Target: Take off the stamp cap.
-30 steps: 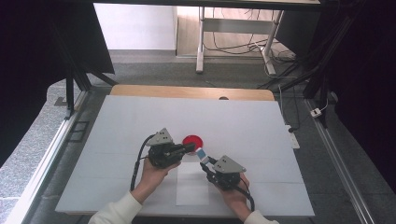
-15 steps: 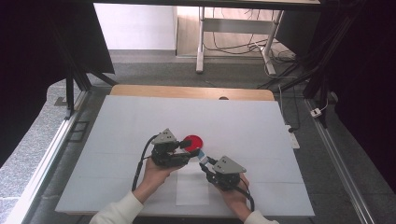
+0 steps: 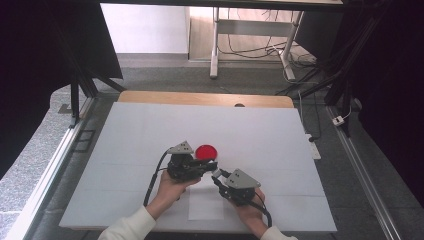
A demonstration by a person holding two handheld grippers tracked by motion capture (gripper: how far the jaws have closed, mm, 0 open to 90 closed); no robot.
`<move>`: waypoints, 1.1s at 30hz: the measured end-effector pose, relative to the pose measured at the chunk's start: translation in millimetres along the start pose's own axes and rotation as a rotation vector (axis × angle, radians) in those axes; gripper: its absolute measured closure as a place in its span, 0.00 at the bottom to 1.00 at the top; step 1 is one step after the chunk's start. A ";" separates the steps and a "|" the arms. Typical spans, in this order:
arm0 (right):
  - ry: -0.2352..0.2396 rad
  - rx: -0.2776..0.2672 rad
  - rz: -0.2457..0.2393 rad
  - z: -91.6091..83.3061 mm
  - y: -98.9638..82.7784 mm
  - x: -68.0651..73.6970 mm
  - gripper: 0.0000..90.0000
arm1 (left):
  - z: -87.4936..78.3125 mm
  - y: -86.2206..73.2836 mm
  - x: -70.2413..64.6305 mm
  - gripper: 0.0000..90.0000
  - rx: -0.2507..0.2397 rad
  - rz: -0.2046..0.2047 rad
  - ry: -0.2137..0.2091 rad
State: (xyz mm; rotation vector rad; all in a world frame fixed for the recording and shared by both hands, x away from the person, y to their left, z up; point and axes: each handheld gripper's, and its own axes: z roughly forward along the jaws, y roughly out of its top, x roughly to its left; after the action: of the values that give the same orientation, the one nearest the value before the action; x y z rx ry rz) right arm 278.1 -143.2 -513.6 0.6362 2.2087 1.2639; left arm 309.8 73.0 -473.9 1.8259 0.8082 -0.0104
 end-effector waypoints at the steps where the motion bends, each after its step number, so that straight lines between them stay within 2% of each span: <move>1: 0.000 0.002 -0.001 0.2 0.0 0.3 0.73 | -0.2 0.1 -0.6 0.84 0.001 0.007 0.003; 9: -0.023 -0.024 0.007 -2.7 0.8 3.4 0.73 | -3.4 2.4 -7.5 0.84 -0.016 0.038 0.019; 12: -0.023 -0.030 -0.014 -3.8 1.9 3.8 0.73 | -4.7 3.2 -7.2 0.84 -0.011 0.037 0.011; 15: -0.029 -0.025 -0.069 -3.8 2.5 3.2 0.73 | -4.6 3.1 -7.7 0.84 -0.013 0.040 0.013; 18: -0.027 -0.025 -0.086 -4.1 3.0 1.9 0.73 | -4.8 3.1 -7.2 0.84 -0.016 0.038 0.011; 20: -0.024 -0.027 -0.072 -4.1 3.1 1.3 0.73 | -5.1 3.1 -6.7 0.84 -0.024 0.034 0.009; 22: -0.020 -0.044 -0.028 -4.9 3.0 1.2 0.73 | -7.5 3.3 -7.2 0.84 -0.052 0.027 0.007; 23: -0.022 -0.049 -0.002 -5.4 3.5 0.9 0.74 | -13.3 4.7 -9.6 0.84 -0.095 0.051 0.069; 24: -0.015 -0.028 0.050 -5.4 -2.7 -2.3 0.74 | -21.8 8.1 -8.4 0.84 -0.126 0.071 0.102; 25: -0.015 -0.028 0.050 -5.4 -2.7 -2.3 0.74 | -30.7 11.8 -3.0 0.84 -0.146 0.034 0.071; 26: -0.019 -0.026 0.041 -6.1 -4.7 -3.7 0.73 | -37.4 13.8 3.2 0.84 -0.159 -0.015 0.020; 27: -0.028 -0.023 0.011 -7.2 -4.0 -4.8 0.73 | -41.4 13.8 6.4 0.84 -0.168 -0.037 0.010; 28: -0.042 -0.028 -0.015 -9.0 -1.2 -6.2 0.73 | -42.7 13.1 7.3 0.84 -0.165 -0.030 0.023; 33: -0.031 -0.009 -0.023 -9.4 -1.9 -9.4 0.73 | -32.6 10.8 3.8 0.84 -0.109 0.005 0.026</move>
State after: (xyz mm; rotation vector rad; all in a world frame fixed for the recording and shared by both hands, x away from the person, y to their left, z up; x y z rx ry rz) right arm 278.9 -155.9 -509.4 0.6215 2.1780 1.2437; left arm 306.6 100.2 -452.9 1.7283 0.8074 0.0594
